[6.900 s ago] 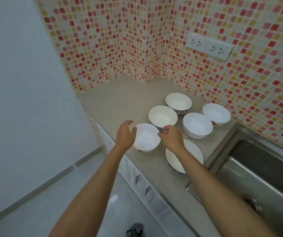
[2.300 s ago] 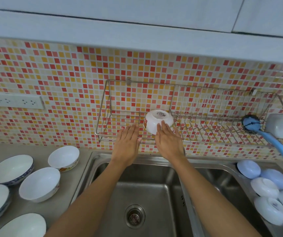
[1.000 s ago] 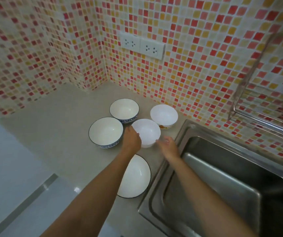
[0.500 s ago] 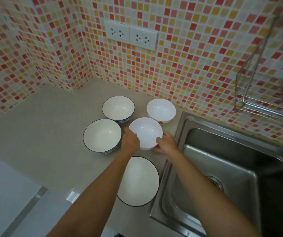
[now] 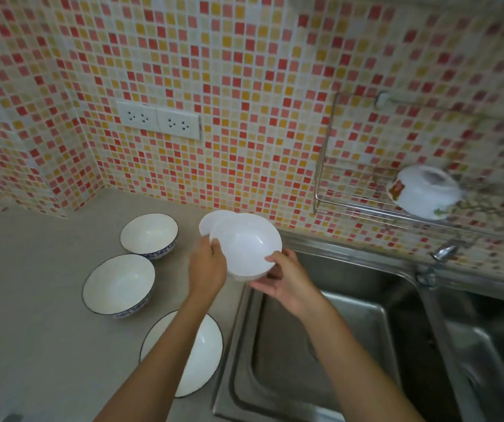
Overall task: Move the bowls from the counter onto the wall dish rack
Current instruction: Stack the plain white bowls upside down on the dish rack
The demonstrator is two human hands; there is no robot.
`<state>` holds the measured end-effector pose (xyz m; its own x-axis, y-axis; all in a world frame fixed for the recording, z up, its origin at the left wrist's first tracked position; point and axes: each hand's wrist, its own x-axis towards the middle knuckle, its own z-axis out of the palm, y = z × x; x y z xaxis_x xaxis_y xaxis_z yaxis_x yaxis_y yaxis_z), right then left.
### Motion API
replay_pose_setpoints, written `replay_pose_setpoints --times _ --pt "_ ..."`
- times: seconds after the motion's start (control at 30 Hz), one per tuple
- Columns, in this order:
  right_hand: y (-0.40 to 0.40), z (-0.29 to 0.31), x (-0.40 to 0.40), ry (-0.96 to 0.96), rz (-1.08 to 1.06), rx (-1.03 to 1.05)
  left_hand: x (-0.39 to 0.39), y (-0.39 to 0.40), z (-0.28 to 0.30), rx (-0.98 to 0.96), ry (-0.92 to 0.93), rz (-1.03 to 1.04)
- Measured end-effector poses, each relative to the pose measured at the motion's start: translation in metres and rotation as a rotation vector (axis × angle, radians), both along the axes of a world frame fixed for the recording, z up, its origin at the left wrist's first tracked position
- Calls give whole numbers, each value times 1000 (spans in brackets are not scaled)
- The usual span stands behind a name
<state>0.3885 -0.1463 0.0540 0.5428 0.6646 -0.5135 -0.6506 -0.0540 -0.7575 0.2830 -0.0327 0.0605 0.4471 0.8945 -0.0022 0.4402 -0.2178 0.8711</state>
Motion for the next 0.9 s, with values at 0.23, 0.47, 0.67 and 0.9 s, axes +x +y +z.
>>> replay_pose_setpoints --times 0.23,0.47,0.67,0.9 --pt "-94 47 30 33 -1 156 27 -62 42 -22 -312 -202" --pt "-165 94 64 -66 -149 197 73 -112 77 67 -451 -375" --pt "-199 120 102 -109 -337 273 139 -121 69 628 -120 -539" --pt "-196 151 130 -258 -369 252 175 -99 52 884 284 -605"
